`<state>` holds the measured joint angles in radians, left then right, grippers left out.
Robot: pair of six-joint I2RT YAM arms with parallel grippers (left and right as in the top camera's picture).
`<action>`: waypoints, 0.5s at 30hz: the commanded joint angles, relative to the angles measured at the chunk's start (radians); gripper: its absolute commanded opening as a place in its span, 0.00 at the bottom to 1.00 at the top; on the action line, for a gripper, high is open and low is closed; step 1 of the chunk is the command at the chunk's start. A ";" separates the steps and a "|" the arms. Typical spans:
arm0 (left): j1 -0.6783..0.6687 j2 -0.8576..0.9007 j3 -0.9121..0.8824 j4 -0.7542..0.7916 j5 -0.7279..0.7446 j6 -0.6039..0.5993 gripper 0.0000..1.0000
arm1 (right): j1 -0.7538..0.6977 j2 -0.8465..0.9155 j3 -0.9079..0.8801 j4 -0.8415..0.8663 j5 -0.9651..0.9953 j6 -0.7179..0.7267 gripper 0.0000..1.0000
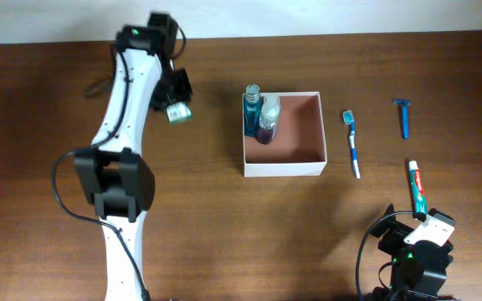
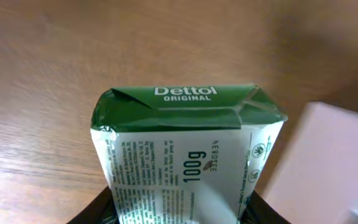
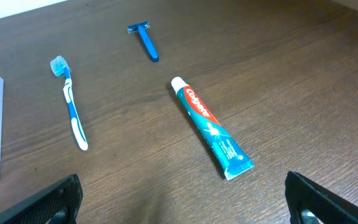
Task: Pack container
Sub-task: 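Lift the Dettol box and carry it over the pink box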
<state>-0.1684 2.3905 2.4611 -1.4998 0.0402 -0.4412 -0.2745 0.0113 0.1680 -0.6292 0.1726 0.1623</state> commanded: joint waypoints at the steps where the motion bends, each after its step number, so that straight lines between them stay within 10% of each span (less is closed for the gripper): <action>1: -0.031 -0.016 0.225 -0.059 -0.003 0.034 0.03 | -0.008 -0.002 0.020 -0.004 0.016 0.011 0.98; 15: -0.356 -0.036 0.634 -0.064 -0.010 0.163 0.02 | -0.008 -0.002 0.020 -0.004 0.016 0.011 0.98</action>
<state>-0.4492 2.3821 3.0753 -1.5784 0.0372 -0.3470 -0.2745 0.0113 0.1684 -0.6296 0.1726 0.1616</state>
